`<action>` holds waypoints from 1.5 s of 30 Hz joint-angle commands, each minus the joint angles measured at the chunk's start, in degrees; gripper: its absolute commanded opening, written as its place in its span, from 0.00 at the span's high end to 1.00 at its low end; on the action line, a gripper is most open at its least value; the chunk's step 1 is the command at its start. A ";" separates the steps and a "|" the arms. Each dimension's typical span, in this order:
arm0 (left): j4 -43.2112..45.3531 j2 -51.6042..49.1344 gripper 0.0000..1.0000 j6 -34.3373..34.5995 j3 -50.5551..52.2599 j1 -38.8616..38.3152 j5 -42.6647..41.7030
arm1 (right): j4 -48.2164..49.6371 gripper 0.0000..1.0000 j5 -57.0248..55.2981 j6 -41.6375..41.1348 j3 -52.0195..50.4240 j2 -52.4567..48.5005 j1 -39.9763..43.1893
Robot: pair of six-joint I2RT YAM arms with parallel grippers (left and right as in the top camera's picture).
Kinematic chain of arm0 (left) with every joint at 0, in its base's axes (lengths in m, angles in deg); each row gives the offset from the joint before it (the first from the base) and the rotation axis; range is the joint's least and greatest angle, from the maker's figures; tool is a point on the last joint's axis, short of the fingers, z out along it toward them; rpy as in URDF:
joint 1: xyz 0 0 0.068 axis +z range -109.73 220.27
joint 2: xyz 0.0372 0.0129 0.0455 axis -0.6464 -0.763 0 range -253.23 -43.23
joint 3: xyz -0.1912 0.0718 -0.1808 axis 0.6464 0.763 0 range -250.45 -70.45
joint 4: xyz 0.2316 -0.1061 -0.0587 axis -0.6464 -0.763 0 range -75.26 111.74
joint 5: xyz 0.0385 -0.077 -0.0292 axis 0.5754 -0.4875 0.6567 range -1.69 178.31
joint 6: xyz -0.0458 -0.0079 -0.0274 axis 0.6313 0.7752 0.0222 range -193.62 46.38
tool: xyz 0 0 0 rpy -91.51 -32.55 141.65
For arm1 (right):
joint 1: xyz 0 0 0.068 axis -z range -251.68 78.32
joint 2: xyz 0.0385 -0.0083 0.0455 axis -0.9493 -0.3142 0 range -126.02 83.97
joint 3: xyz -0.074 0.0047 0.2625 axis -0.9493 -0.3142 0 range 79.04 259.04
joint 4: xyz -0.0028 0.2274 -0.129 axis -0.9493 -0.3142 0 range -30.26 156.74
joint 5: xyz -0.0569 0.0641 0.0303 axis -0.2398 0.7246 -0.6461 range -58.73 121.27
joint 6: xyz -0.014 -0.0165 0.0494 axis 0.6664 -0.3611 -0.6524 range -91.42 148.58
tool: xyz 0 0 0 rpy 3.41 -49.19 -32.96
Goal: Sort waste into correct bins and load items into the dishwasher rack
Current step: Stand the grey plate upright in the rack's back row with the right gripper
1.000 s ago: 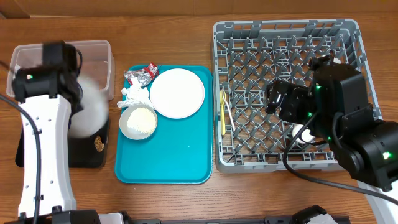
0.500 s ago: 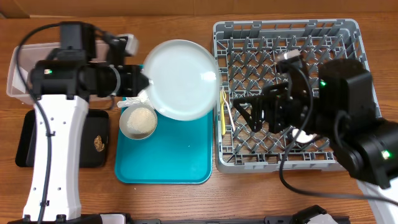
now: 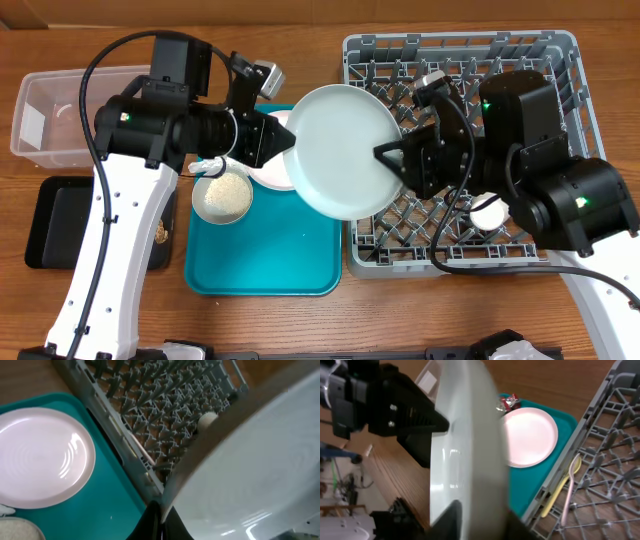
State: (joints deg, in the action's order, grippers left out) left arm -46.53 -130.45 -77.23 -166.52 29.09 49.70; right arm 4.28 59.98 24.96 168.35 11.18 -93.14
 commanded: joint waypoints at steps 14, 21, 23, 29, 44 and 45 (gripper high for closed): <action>1.14 11.89 0.00 -0.20 -1.62 -0.46 13.55 | -3.41 0.96 -41.07 -8.66 1.11 1.88 8.66; 2.62 15.26 0.00 -0.20 -1.62 -0.46 13.55 | -0.02 0.96 -46.05 0.96 1.03 -2.19 18.32; 2.49 15.39 0.00 -0.09 -1.62 -0.48 13.44 | 0.81 0.94 -46.07 5.31 1.03 -4.35 19.39; 2.27 15.34 0.00 -0.02 -1.62 -0.48 13.09 | 1.79 0.94 -55.87 10.32 1.03 -13.84 21.07; 1.16 15.34 0.00 -0.02 -1.60 -0.48 13.09 | 3.54 0.58 -55.80 9.70 1.11 -24.61 21.20; 0.98 15.34 0.00 -0.02 -1.60 -0.48 13.09 | 3.52 0.53 -56.15 9.62 1.33 -24.30 21.22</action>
State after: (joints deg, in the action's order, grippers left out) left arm -45.35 -115.35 -77.41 -166.71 29.00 62.46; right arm 7.56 3.04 35.34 168.40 -12.99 -72.13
